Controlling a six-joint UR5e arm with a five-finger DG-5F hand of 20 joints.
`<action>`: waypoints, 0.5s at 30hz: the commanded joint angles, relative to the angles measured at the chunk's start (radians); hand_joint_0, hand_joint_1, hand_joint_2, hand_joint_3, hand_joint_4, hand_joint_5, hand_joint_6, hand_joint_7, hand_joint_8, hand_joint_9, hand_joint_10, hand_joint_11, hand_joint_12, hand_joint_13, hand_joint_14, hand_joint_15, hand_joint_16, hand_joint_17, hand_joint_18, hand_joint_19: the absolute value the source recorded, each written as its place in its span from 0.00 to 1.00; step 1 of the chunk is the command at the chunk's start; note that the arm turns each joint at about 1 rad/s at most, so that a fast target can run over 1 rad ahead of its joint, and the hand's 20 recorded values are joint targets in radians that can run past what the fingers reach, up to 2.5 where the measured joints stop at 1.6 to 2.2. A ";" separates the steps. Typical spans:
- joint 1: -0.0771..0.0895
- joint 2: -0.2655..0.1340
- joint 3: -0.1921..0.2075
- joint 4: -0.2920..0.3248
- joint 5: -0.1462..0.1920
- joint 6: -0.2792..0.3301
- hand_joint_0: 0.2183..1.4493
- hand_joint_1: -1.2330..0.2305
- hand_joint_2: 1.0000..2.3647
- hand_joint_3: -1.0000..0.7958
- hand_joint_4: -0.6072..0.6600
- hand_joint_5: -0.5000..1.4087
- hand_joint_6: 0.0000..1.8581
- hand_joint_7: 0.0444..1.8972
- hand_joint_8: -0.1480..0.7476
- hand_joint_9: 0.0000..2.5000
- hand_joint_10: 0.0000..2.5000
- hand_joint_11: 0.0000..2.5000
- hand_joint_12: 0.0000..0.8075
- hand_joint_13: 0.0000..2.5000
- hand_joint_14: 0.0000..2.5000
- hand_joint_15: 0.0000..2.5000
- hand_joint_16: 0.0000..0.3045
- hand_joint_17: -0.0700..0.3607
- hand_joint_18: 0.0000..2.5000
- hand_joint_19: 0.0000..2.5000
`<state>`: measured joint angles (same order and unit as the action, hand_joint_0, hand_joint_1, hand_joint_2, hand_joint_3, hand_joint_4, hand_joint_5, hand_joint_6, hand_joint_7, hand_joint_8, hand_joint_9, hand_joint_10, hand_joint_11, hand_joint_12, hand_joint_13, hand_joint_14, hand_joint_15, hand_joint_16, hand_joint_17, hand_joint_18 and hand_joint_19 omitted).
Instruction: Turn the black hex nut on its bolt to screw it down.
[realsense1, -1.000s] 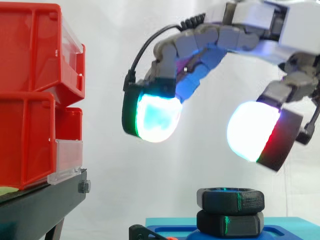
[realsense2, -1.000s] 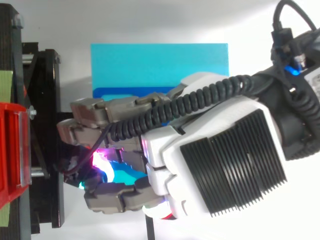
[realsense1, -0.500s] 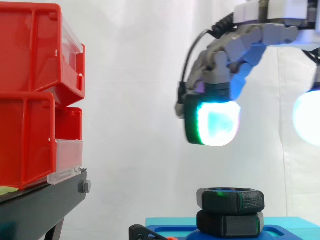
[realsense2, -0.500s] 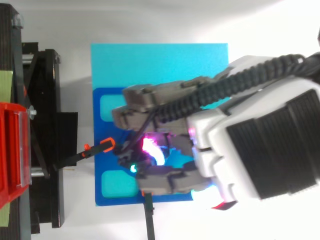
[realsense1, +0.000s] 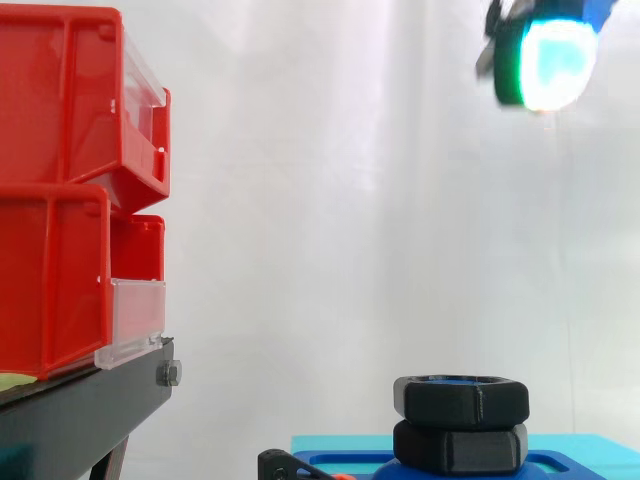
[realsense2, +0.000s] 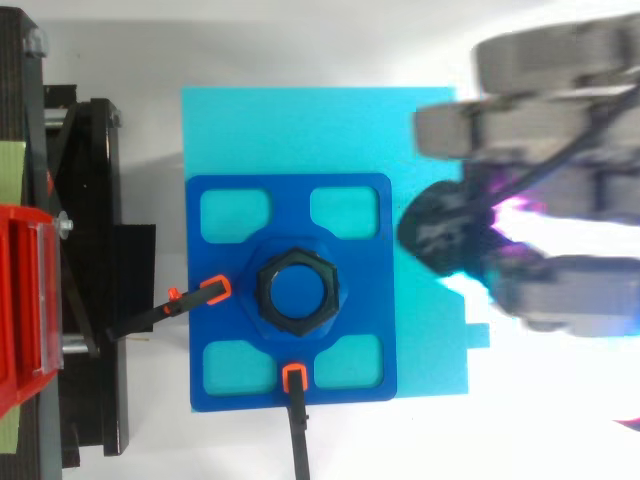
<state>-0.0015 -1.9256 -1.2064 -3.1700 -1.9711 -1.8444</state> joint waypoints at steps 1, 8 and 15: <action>0.002 0.050 -0.231 0.068 0.038 0.086 0.21 0.55 0.00 0.28 0.68 0.24 0.27 0.56 0.50 0.38 0.00 0.14 0.44 0.26 0.00 0.08 0.17 0.44 0.25 0.20; -0.005 0.045 -0.229 0.124 0.037 0.324 0.21 0.55 0.00 0.28 0.68 0.24 0.27 0.56 0.50 0.38 0.00 0.14 0.43 0.26 0.00 0.08 0.17 0.43 0.24 0.21; -0.003 0.042 -0.231 0.150 0.041 0.550 0.21 0.54 0.00 0.28 0.67 0.23 0.27 0.56 0.48 0.36 0.00 0.13 0.43 0.26 0.00 0.08 0.17 0.43 0.24 0.20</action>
<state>-0.0055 -1.8819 -1.4359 -3.0265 -1.9297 -1.4717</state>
